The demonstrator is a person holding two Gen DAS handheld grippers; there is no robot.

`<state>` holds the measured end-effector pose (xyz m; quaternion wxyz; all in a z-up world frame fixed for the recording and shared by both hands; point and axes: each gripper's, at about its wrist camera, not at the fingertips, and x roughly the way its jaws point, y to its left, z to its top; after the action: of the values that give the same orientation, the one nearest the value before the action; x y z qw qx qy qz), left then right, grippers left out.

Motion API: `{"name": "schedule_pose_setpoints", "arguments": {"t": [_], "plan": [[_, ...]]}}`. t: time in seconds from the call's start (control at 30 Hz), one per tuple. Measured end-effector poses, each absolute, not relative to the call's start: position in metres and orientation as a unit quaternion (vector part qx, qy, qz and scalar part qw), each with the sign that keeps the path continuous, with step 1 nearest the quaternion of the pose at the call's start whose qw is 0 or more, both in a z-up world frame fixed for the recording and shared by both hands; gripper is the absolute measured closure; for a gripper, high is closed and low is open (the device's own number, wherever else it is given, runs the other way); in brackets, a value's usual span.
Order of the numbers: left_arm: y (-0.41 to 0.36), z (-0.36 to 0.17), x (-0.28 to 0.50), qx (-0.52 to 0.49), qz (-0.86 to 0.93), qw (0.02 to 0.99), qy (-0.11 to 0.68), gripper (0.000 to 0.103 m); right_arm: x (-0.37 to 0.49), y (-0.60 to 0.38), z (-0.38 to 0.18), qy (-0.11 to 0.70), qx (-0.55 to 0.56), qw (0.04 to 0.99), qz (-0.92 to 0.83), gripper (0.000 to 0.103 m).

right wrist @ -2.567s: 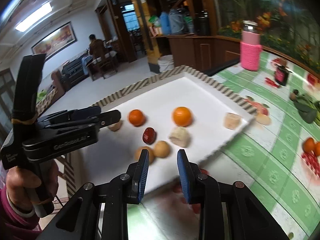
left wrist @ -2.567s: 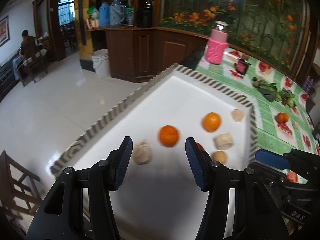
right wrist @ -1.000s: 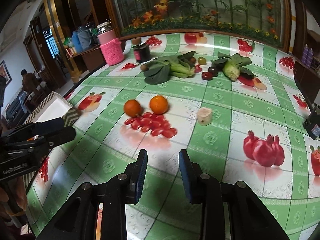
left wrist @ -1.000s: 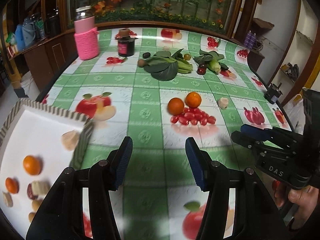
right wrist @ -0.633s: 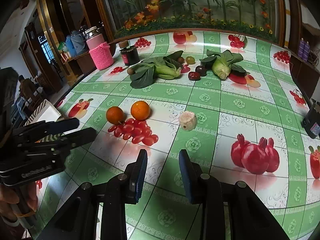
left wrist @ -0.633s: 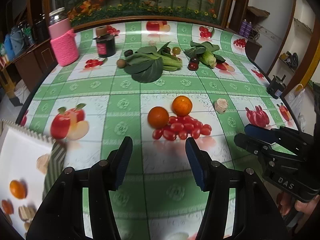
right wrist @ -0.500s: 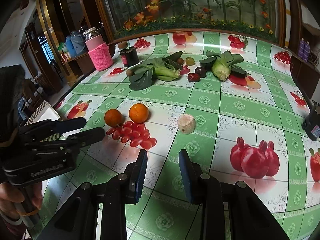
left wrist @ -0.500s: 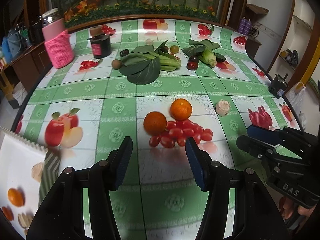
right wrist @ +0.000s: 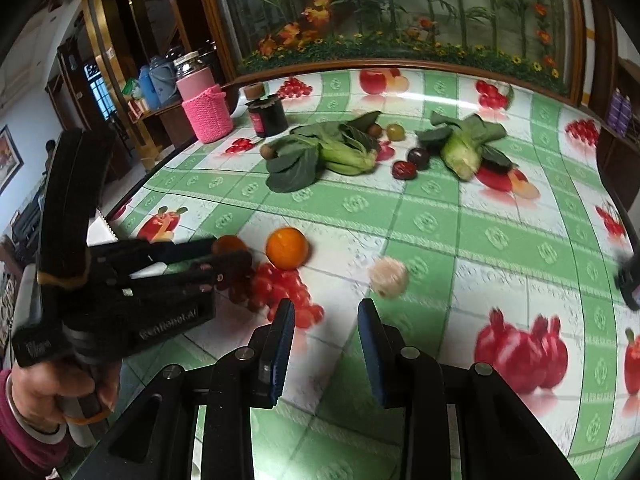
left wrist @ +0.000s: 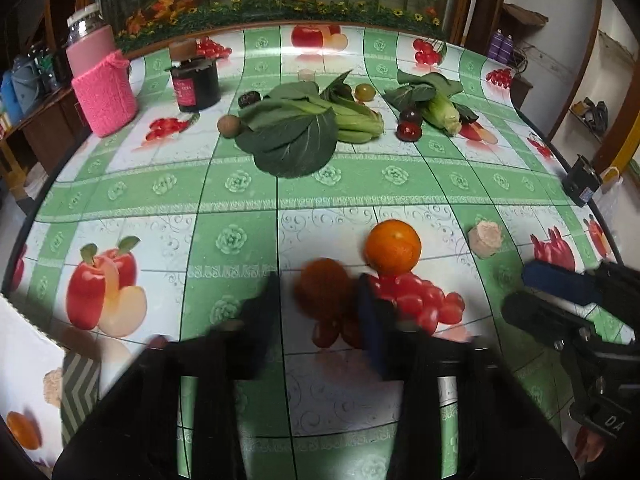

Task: Organize fruits
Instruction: 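Grasp the large orange with the left tool while the right tool grasps a tangerine, then carry the orange and tangerine into the white tray and open both tools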

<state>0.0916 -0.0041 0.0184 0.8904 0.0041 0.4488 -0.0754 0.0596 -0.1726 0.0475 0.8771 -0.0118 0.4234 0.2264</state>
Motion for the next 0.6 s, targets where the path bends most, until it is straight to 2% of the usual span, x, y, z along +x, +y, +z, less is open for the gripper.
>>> {"name": "schedule_pose_setpoints", "arguments": {"t": [0.5, 0.6], "plan": [[0.026, 0.031, 0.055, -0.02, -0.041, 0.896, 0.441, 0.073, 0.111, -0.115, 0.025, 0.444, -0.056, 0.86, 0.245, 0.071], [0.029, 0.03, 0.05, -0.016, -0.036, 0.896, 0.442, 0.073, 0.115, -0.118, 0.019, 0.451, -0.024, 0.855, 0.256, 0.071]]}}
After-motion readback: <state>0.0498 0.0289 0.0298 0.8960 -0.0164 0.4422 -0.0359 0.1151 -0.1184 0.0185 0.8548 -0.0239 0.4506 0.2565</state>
